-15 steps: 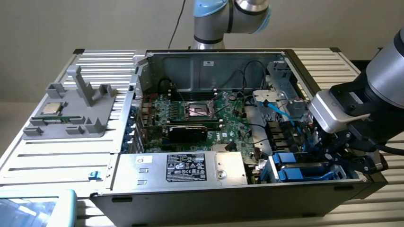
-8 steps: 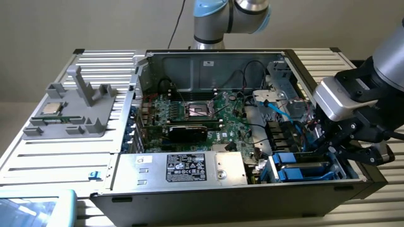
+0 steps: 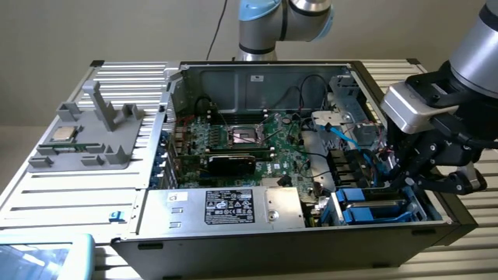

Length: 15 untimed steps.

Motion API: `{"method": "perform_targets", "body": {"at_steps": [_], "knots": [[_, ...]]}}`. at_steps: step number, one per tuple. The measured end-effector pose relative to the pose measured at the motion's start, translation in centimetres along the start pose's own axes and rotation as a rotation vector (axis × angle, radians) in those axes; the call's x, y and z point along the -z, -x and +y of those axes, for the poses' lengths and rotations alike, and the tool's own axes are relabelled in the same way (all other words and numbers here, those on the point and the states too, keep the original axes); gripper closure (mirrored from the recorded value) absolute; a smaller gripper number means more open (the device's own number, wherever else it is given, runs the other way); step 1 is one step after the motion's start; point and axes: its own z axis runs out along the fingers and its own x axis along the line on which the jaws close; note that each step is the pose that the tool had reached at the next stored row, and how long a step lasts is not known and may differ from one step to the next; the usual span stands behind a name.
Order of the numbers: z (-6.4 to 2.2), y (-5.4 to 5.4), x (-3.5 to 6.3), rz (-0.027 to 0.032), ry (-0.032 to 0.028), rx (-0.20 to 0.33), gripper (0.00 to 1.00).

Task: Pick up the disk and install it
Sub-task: 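Insert the first disk wire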

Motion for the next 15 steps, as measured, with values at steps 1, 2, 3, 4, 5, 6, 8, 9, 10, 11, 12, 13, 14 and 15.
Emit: {"method": "perform_targets", "body": {"at_steps": [1,2,3,4,5,6,8,9,10,11,12,13,14,15], "knots": [[-0.05,0.2,0.08,0.0056,0.0011,0.0,0.84],[-0.09,0.4,0.17,0.0106,0.002,0.0,0.84],[-0.11,0.6,0.26,0.0156,0.003,0.0,0.84],[-0.15,0.7,0.34,0.0225,0.0043,0.001,0.84],[-0.19,0.9,0.36,0.0305,0.0058,0.001,0.84],[-0.23,1.2,0.37,0.0383,0.0073,0.001,0.84],[-0.28,1.4,0.35,0.0486,0.011,0.001,0.84],[-0.29,1.6,0.33,0.0527,0.0143,0.001,0.84],[-0.32,1.7,0.33,0.0572,0.018,0.001,0.84],[-0.35,1.8,0.33,0.062,0.0224,0.001,0.84],[-0.37,1.9,0.32,0.0675,0.0276,0.001,0.84],[-0.38,2.0,0.32,0.0708,0.0325,0.001,0.84],[-0.39,2.1,0.31,0.0719,0.0384,0.001,0.84],[-0.39,2.1,0.3,0.0721,0.045,0.001,0.84]]}}
